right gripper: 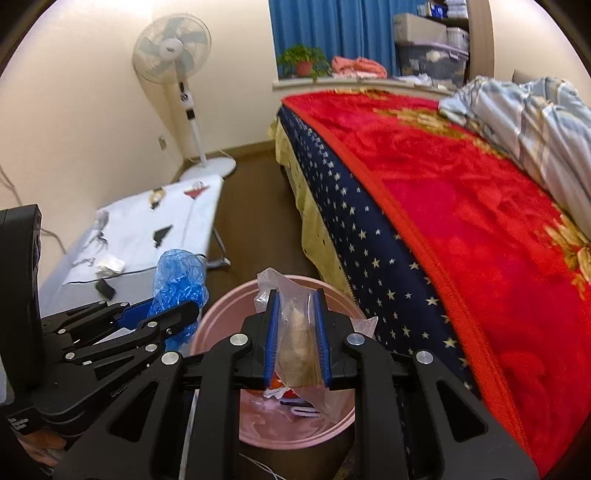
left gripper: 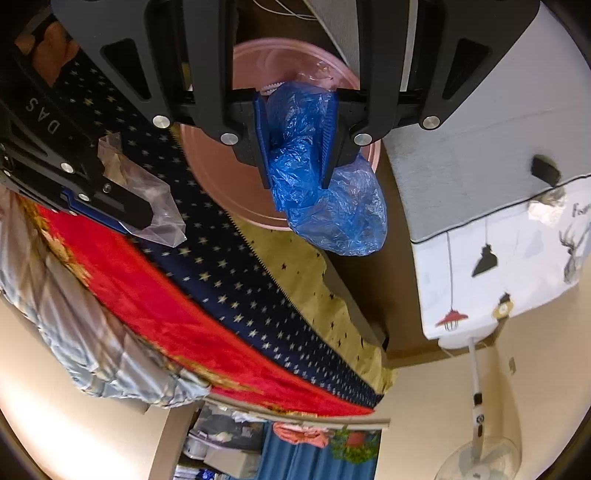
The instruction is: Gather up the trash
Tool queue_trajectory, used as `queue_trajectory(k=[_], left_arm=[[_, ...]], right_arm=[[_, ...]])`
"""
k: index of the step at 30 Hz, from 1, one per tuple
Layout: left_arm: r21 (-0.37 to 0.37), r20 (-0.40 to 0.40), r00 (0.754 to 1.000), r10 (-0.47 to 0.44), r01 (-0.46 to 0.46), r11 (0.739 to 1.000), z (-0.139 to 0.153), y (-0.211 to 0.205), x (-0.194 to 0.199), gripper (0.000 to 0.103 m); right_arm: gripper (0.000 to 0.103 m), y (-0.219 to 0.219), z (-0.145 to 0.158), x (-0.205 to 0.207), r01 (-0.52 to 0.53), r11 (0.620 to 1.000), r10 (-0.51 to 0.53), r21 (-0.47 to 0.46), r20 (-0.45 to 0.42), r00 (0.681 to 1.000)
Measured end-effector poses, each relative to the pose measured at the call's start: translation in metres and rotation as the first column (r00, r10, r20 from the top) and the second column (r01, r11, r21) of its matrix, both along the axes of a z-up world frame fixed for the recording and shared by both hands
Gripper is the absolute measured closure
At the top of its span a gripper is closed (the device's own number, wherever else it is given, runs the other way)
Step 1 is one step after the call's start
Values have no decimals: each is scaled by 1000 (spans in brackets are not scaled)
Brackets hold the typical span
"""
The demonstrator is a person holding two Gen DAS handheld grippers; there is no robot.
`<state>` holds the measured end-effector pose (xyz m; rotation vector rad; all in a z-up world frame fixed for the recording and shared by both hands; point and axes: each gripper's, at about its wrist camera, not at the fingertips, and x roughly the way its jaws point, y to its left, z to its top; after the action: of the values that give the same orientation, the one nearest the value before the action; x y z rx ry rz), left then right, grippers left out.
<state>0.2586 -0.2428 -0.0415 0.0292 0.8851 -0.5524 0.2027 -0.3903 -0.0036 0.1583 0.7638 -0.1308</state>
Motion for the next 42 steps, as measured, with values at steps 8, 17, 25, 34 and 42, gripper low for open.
queue_trajectory(k=[8,17,25,34,42], left_arm=[[29,19,993,112,-113,993,-19,5,26,15],[18,77,981,181,-183,983,1,32,22,10],[61,217,943,252,-271,961,61,107,-17,8],[171,345,813,468,-545,821,81,244,-36,8],[132,326,722,610,-674,727,77,316,7,8]], right_arm=[[41,-5,-29,24,43,998,-45,-43,-68,997],[18,3,-13,9,36,994,-33,-106,31,999],[5,51,38,-32,5,967,74,-253,302,951],[5,117,67,-37,-102,989,135,-104,400,907],[5,185,33,11,-215,975,220,-49,268,938]])
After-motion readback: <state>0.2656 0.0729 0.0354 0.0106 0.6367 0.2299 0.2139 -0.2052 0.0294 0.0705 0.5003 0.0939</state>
